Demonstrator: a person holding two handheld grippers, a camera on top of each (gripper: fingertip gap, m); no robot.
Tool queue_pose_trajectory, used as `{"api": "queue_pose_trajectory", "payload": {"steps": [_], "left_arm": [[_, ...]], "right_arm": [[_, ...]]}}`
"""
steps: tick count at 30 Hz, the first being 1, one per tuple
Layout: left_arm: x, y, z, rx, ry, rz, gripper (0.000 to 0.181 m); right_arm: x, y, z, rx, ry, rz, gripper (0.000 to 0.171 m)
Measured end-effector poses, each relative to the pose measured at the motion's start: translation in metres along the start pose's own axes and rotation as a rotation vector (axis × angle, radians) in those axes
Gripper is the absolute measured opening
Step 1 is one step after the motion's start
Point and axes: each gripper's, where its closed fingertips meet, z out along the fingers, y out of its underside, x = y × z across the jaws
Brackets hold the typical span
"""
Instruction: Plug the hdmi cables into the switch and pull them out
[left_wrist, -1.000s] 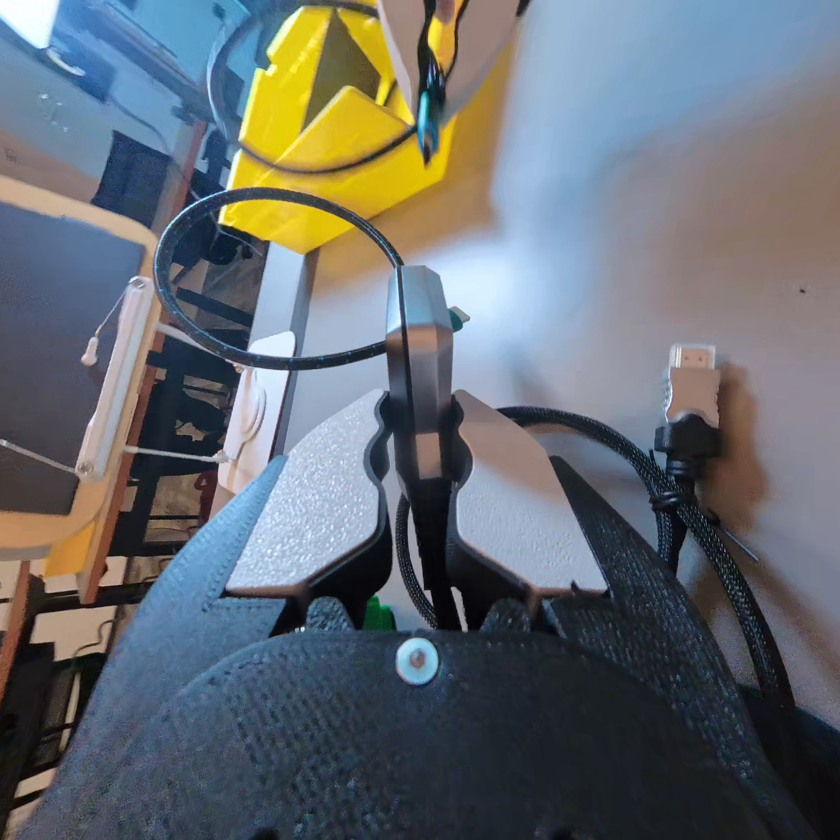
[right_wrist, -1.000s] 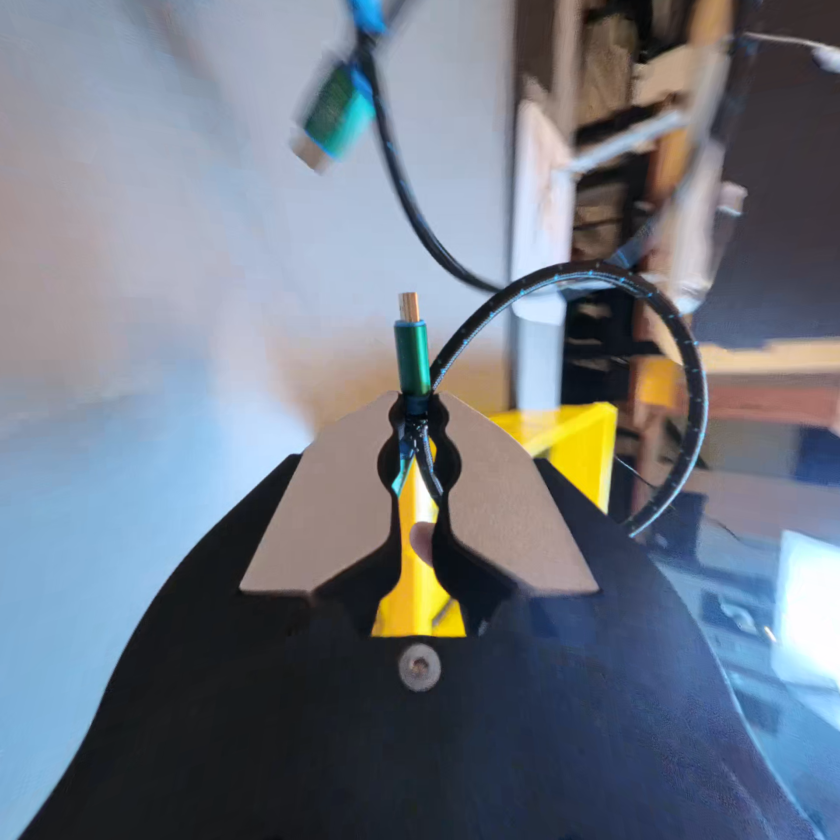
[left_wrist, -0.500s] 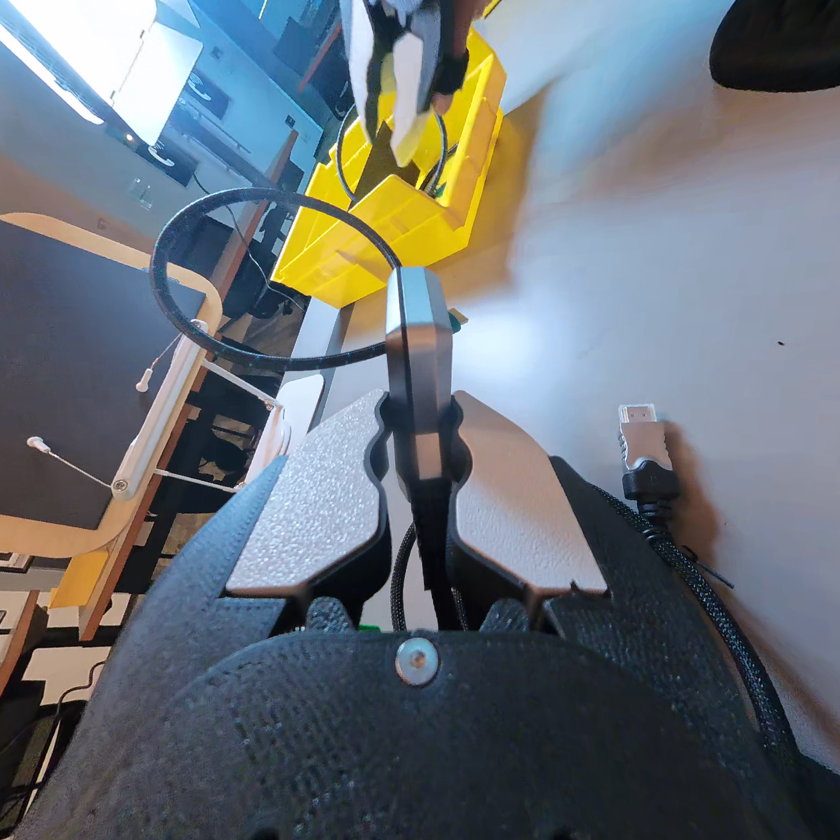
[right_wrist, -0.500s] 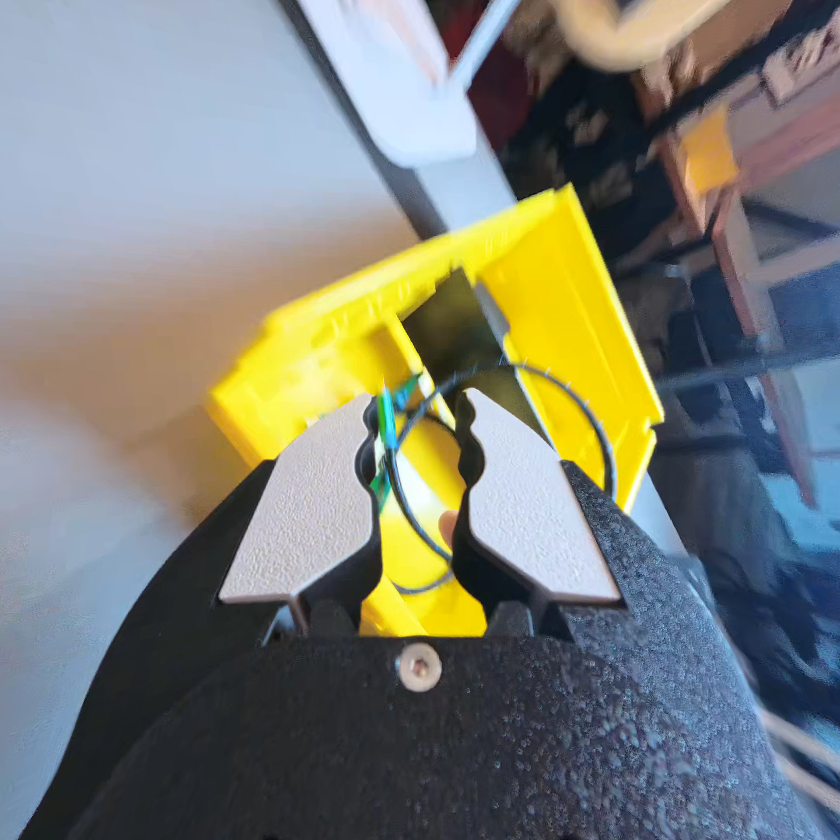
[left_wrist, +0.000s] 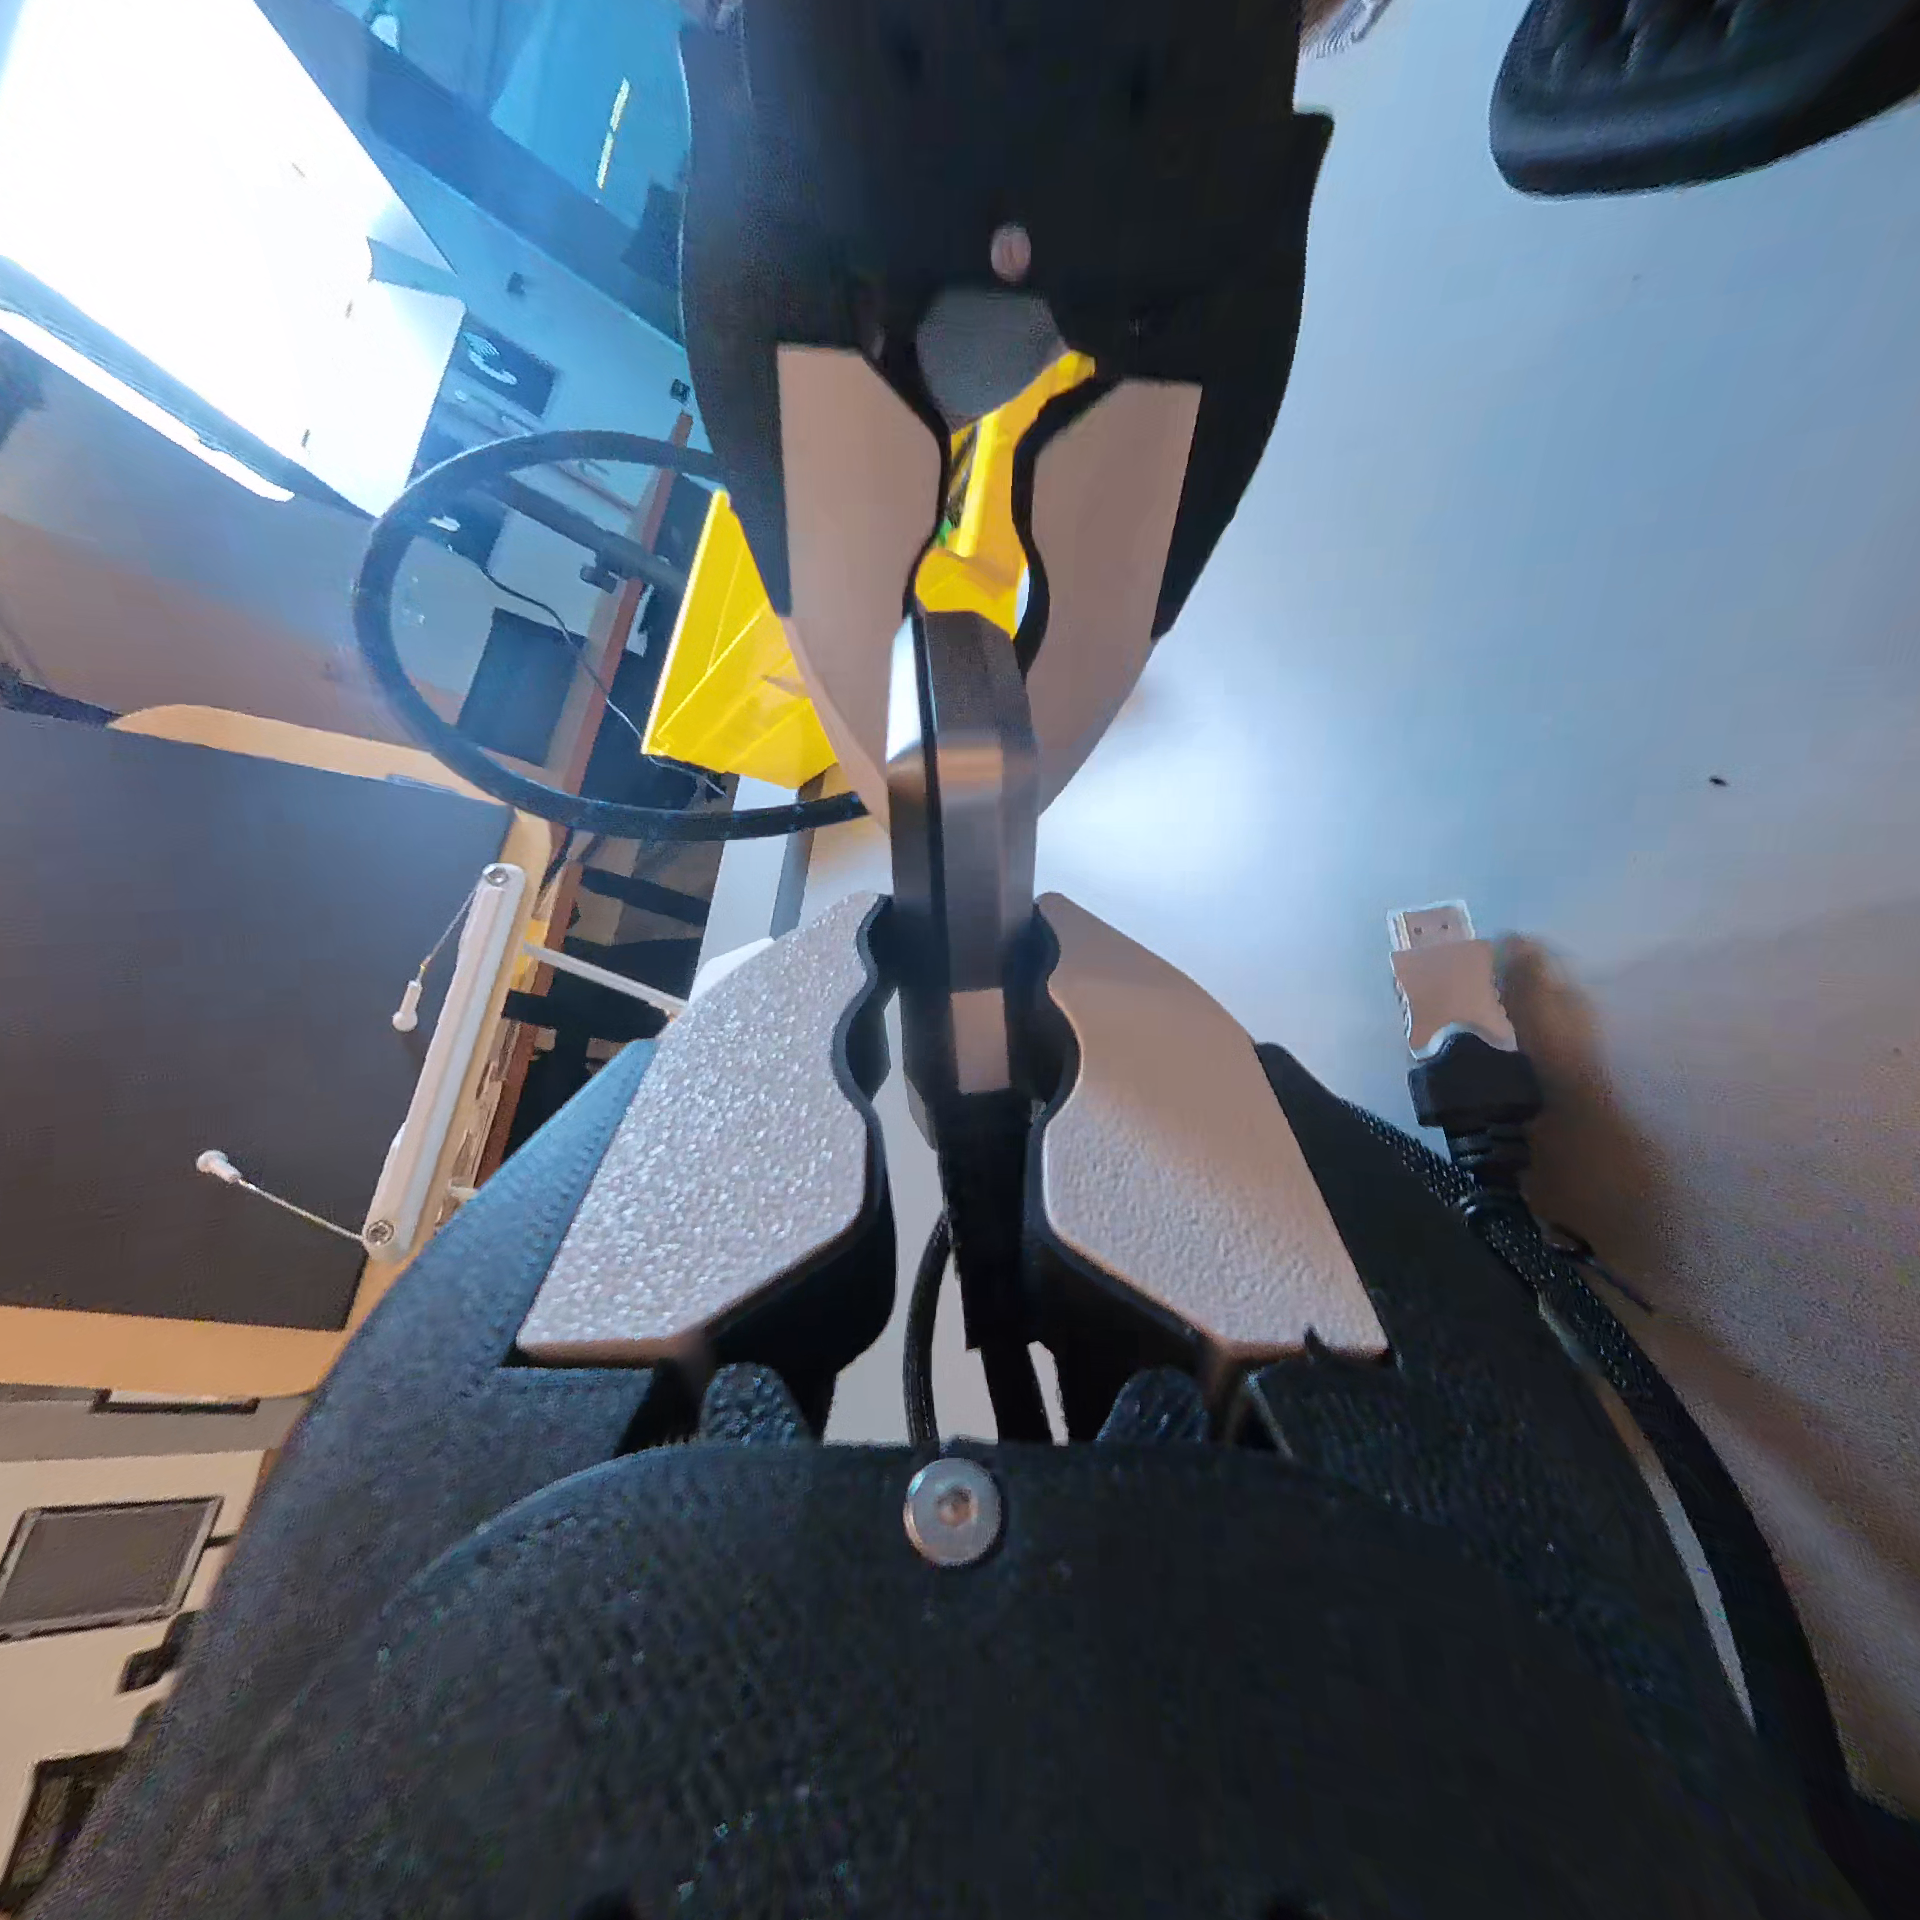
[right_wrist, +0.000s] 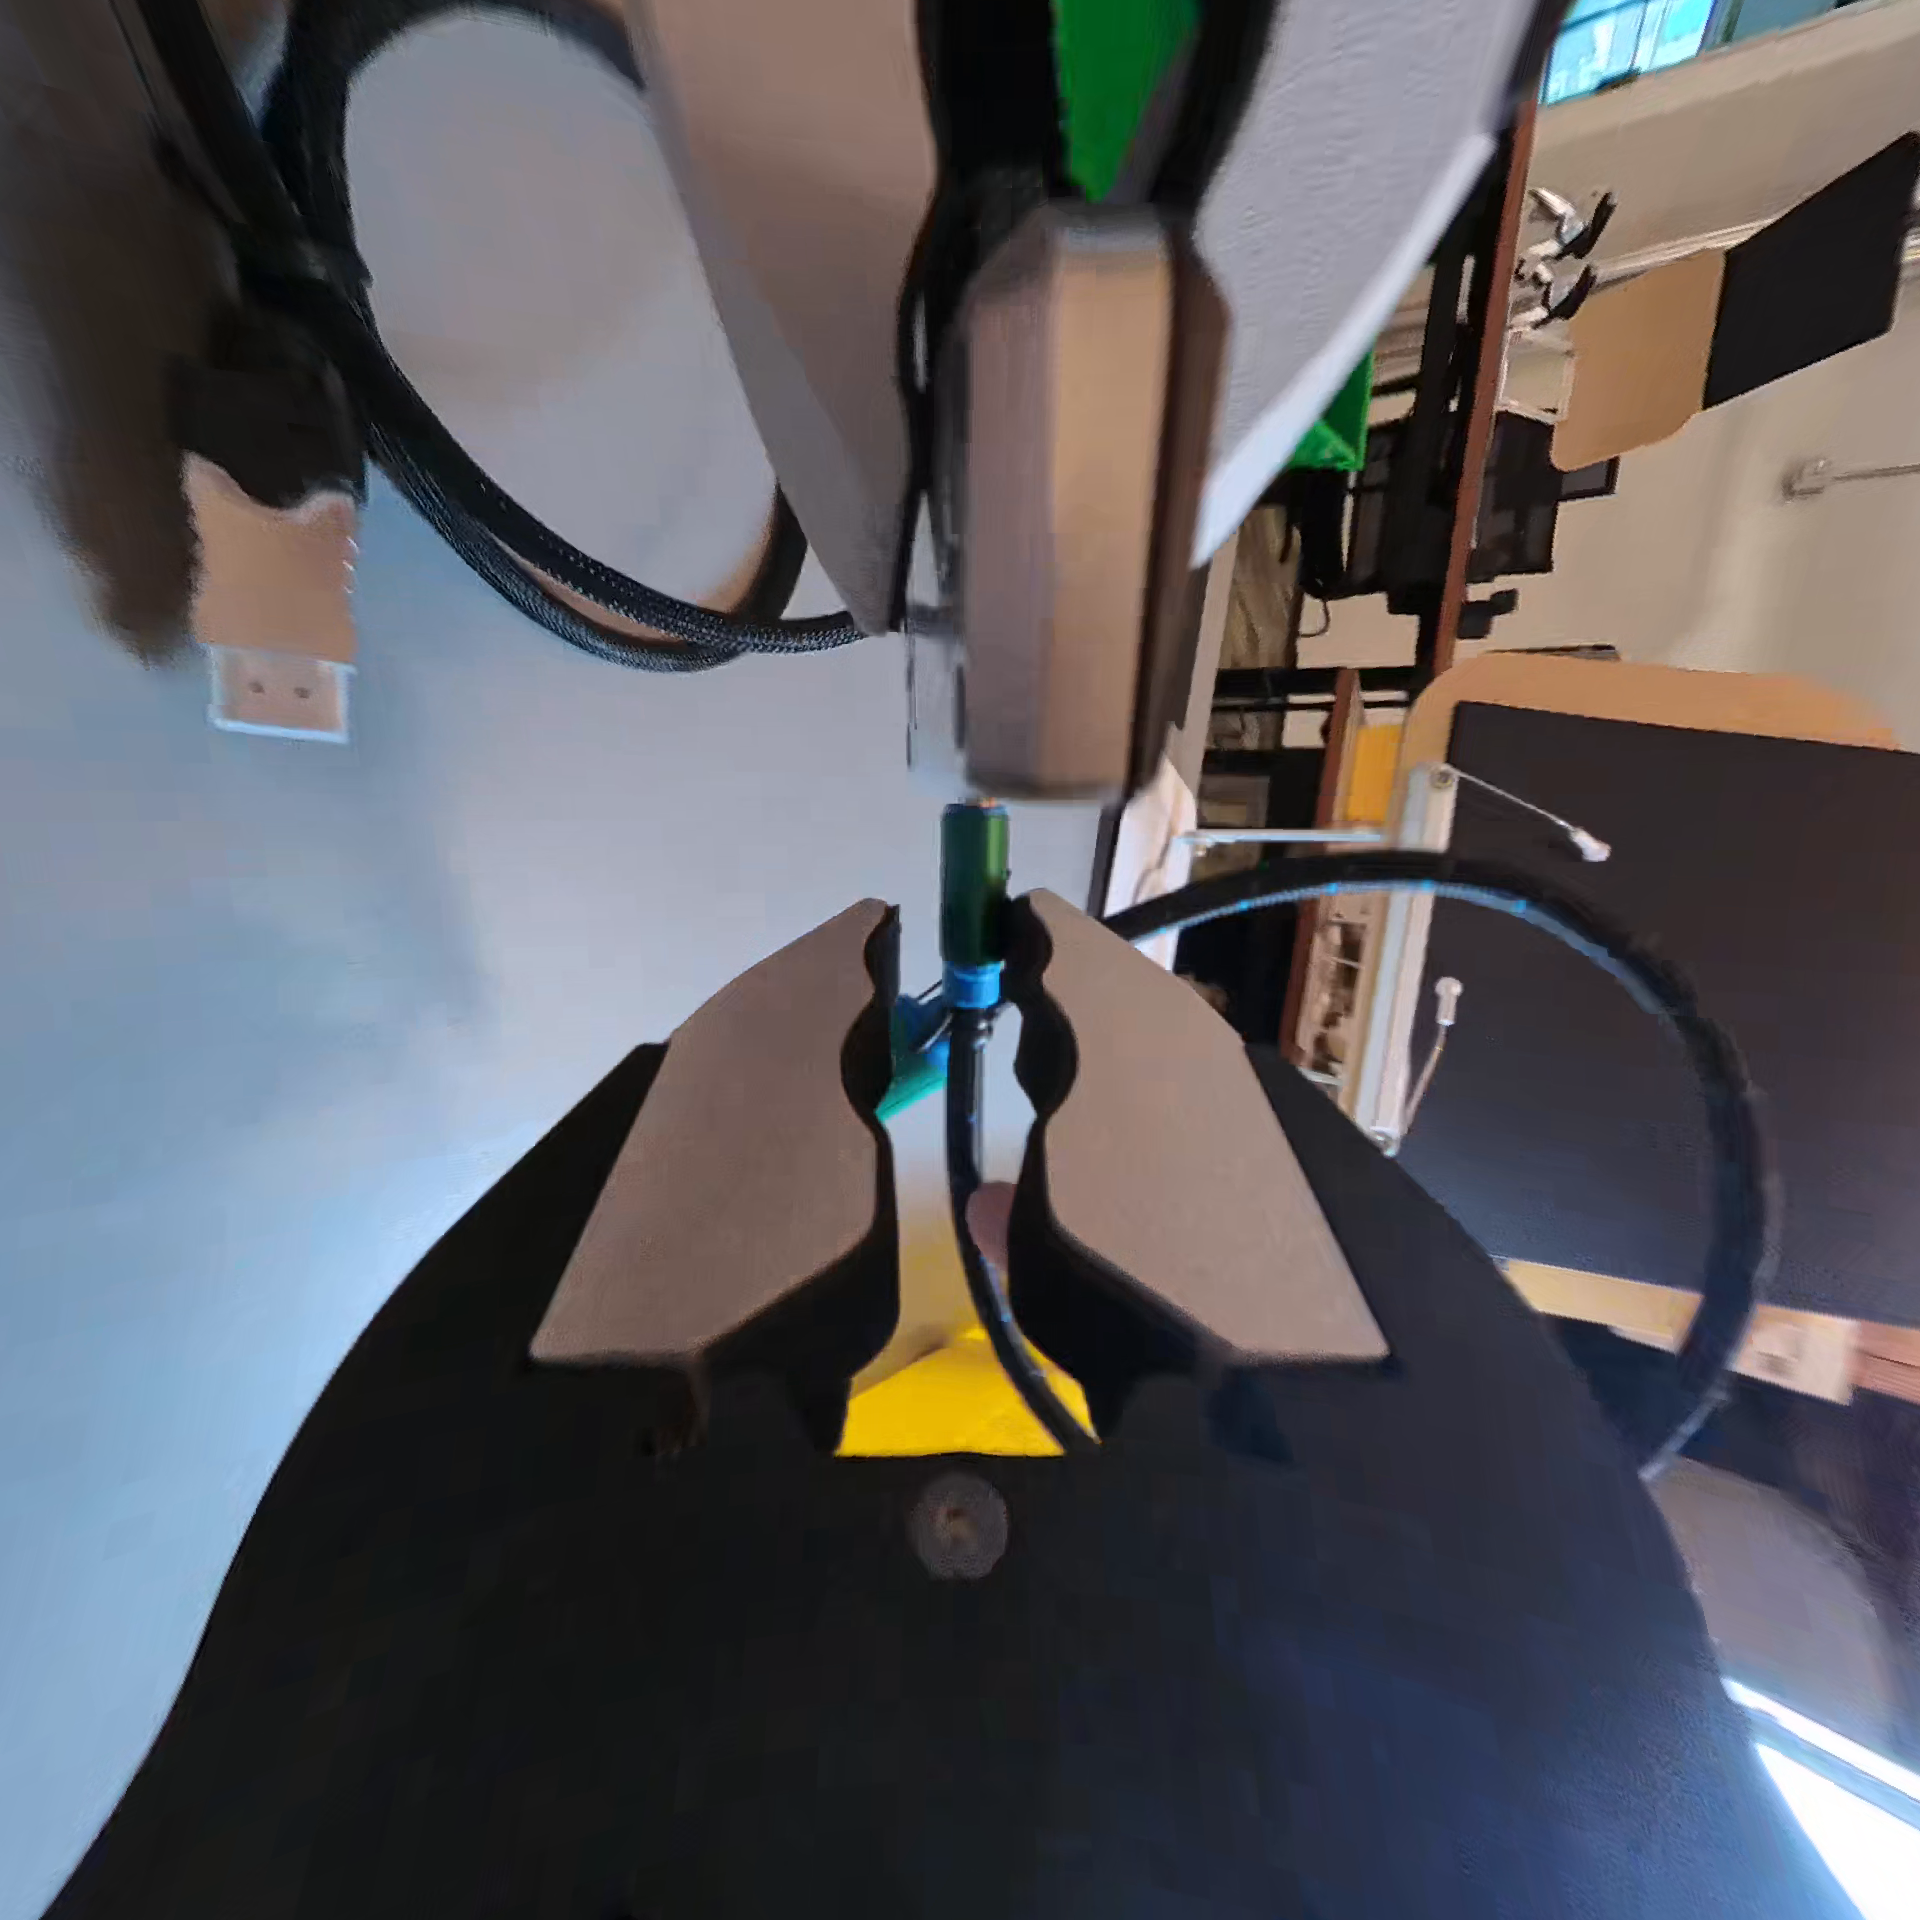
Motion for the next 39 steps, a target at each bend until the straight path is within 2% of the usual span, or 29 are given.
{"api": "queue_pose_trajectory", "payload": {"steps": [1,7,9,10,11,12,14,17,20,22,25,29,32,36,38,39], "left_arm": [[0.003,0.003,0.002,-0.021,0.012,0.016,0.024],[0.006,0.015,0.008,-0.125,0.035,0.02,0.024],[0.008,0.016,0.011,-0.149,0.046,0.011,0.024],[0.009,0.018,0.012,-0.155,0.054,-0.003,0.024],[0.006,0.032,0.009,-0.237,0.05,-0.005,0.024],[-0.001,0.053,0.004,-0.31,0.018,0.009,0.024],[-0.002,0.076,-0.007,-0.301,0.059,-0.13,0.024],[-0.011,0.082,-0.018,-0.223,0.031,-0.234,0.024],[-0.017,0.067,-0.015,-0.142,0.015,-0.277,0.024],[-0.018,0.058,-0.012,-0.119,0.002,-0.261,0.024],[-0.012,0.054,-0.009,-0.112,0.005,-0.242,0.024],[-0.007,0.061,-0.009,-0.114,0.007,-0.26,0.024],[-0.008,0.065,-0.011,-0.102,0.006,-0.29,0.024],[-0.012,0.062,-0.012,-0.07,0.001,-0.321,0.024],[-0.013,0.06,-0.013,-0.058,-0.005,-0.325,0.024],[-0.013,0.059,-0.013,-0.052,-0.009,-0.328,0.024]], "right_arm": [[-0.001,0.002,0.004,-0.022,0.016,-0.027,0.012],[-0.007,0.009,0.011,-0.002,-0.077,0.036,0.012],[-0.01,0.012,0.01,-0.044,-0.108,0.011,0.012],[-0.012,0.022,0.008,-0.117,-0.129,-0.016,0.012],[-0.013,0.051,0.003,-0.275,-0.151,-0.051,0.012],[-0.014,0.07,-0.004,-0.305,-0.175,-0.016,0.012],[-0.005,0.099,-0.022,-0.278,-0.137,0.112,0.012],[0.036,0.156,-0.062,-0.329,0.022,0.231,0.012],[0.086,0.212,-0.089,-0.347,0.128,0.38,0.012],[0.115,0.242,-0.089,-0.331,0.172,0.461,0.012],[0.142,0.276,-0.064,-0.342,0.186,0.519,0.012],[0.142,0.31,-0.028,-0.503,0.116,0.612,0.012],[0.089,0.309,-0.016,-0.65,-0.145,0.859,0.011],[0.017,0.277,-0.009,-0.619,-0.466,1.096,0.013],[0.006,0.247,-0.013,-0.491,-0.577,1.155,0.038],[0.015,0.236,-0.015,-0.416,-0.546,1.165,0.041]]}}
